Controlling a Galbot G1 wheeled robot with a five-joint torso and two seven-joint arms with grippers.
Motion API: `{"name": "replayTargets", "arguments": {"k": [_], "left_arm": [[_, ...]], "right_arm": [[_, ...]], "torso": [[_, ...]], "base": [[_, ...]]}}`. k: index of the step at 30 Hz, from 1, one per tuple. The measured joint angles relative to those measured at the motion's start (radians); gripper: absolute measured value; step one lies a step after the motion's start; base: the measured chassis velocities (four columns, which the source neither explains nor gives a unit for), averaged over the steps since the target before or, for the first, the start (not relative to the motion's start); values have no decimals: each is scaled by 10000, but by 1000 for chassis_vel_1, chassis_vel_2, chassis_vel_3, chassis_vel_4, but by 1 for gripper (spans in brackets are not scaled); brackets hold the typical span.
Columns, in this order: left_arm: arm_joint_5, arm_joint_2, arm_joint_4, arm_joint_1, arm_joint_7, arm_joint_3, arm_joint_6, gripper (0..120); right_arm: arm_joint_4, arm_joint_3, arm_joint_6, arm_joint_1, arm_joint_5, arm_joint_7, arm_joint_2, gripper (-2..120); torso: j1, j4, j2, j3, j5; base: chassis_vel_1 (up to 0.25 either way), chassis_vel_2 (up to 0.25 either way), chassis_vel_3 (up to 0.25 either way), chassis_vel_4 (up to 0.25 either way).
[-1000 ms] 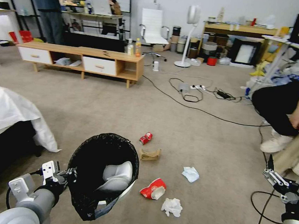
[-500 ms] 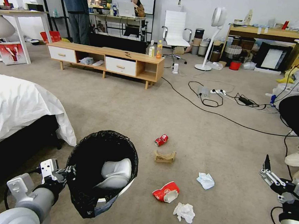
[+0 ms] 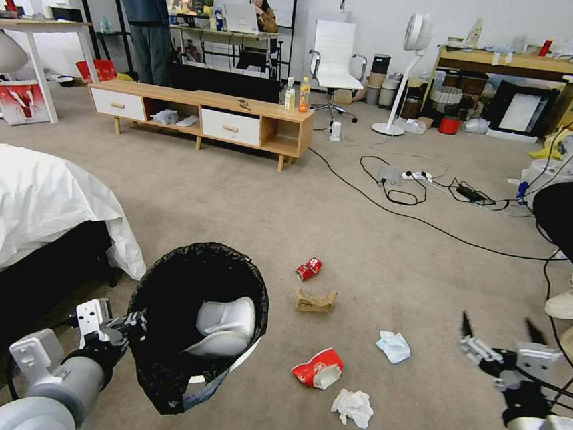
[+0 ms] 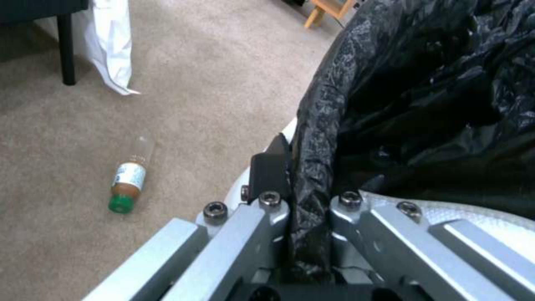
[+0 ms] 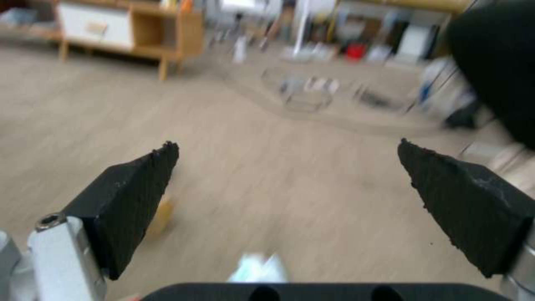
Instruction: Pick up the trash bin and place the garbage on the floor into it.
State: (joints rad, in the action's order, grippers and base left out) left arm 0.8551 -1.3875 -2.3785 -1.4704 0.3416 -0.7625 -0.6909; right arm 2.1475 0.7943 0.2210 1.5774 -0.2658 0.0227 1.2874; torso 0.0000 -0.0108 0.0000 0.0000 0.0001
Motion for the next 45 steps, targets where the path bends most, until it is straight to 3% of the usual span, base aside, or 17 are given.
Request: {"name": "replayTargets", "arguments": {"k": [1, 3, 5, 6, 7, 8, 9, 12, 15, 24, 45], "left_arm": [[0, 0, 0, 0, 0, 0, 0, 3], [8, -9, -14, -21, -28, 29, 0, 3], [8, -11, -14, -25, -34, 43, 0, 3], [4, -15, -6, -38, -52, 80, 0, 3], [4, -15, -6, -38, -52, 80, 0, 3], [-17, -20, 14, -49, -75, 110, 0, 3], [-17, -20, 14, -49, -75, 110, 0, 3], [-122, -60, 58, -135, -146, 159, 20, 3], [-232, -103, 115, -217, -203, 164, 51, 3], [-375, -160, 280, -282, -247, 198, 127, 3], [-640, -250, 502, -329, -350, 298, 222, 3]], "right_arm": [[0, 0, 0, 0, 0, 0, 0, 100], [-297, -465, 1051, -76, -736, -189, -517, 100], [-355, -556, 1387, -89, -935, -302, -675, 100], [-532, -765, 2431, -167, -1353, -691, -1089, 100], [-532, -765, 2431, -167, -1353, -691, -1089, 100], [-767, -932, 3171, -288, -1547, -1099, -1417, 100], [-767, -932, 3171, -288, -1547, -1099, -1417, 100], [-1880, -1503, 4370, -974, -1479, -2322, -1900, 100], [-2800, -2027, 4831, -1586, -953, -2952, -1830, 100], [-5214, -2981, 4539, -2739, 20, -3232, -885, 100], [-8354, -3638, 2932, -4706, 562, -3606, -166, 100]], "torso": [[0, 0, 0, 0, 0], [0, -1, 0, 0, 1], [0, -1, 0, 0, 0], [0, -1, 0, -1, -2], [0, -1, 0, -1, -2], [0, -3, 0, 0, -1], [0, -3, 0, 0, -1], [0, 0, 0, 0, 1], [0, 0, 0, 0, -2], [0, -1, -1, 0, -2], [1, -1, 0, 0, -2]], "base": [[0, 0, 0, 0], [0, 0, 0, 0], [0, 0, 0, 0], [0, 0, 0, 0], [0, 0, 0, 0], [0, 0, 0, 0], [0, 0, 0, 0], [0, 0, 0, 0], [0, 0, 0, 0], [0, 0, 0, 0], [0, 0, 0, 0]]}}
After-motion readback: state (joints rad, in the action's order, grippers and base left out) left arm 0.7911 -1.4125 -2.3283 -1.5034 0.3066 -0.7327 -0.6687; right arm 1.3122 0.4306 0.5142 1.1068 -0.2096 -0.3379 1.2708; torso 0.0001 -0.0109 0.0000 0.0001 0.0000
